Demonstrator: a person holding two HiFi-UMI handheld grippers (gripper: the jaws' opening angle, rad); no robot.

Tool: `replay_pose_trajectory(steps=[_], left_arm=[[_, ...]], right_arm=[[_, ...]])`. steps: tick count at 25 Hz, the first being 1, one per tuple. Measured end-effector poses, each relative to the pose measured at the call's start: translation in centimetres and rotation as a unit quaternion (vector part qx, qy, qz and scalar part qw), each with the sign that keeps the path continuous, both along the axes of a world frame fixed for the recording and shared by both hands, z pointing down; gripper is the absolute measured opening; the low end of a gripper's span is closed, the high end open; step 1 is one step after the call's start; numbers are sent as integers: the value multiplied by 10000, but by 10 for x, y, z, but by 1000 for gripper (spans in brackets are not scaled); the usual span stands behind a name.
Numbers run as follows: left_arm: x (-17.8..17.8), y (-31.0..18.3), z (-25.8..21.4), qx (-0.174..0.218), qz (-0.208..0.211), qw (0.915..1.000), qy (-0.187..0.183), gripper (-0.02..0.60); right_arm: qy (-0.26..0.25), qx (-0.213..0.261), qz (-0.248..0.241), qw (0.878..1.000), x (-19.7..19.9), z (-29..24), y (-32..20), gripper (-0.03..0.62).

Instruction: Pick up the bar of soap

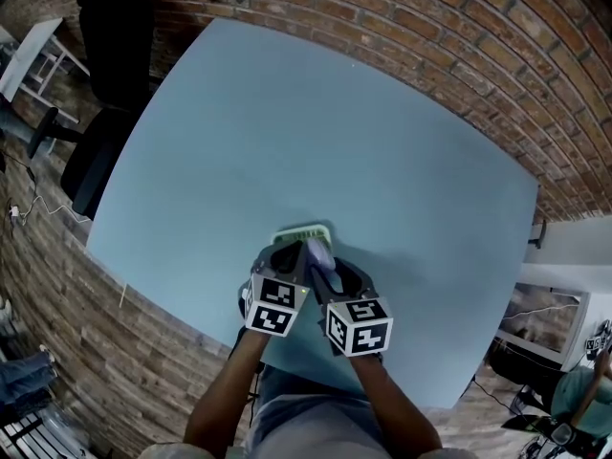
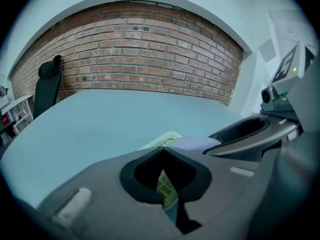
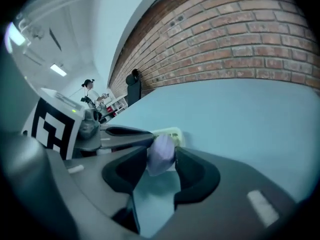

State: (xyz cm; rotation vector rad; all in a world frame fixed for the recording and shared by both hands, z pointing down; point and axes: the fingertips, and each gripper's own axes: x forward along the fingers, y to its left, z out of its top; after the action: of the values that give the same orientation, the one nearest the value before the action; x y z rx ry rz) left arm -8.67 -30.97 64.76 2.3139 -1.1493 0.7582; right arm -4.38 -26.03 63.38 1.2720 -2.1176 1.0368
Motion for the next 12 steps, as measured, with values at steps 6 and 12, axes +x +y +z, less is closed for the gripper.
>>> replay_pose_trajectory(steps=[6, 12], left_arm=[[-1, -1, 5, -38, -15, 10000, -86, 2], [-4, -1, 1, -160, -105, 9998, 42, 2]], right_arm=[[-769, -344, -54, 9964, -12, 5, -3, 172], [-1222, -606, -95, 9906, -18, 10, -10, 152]])
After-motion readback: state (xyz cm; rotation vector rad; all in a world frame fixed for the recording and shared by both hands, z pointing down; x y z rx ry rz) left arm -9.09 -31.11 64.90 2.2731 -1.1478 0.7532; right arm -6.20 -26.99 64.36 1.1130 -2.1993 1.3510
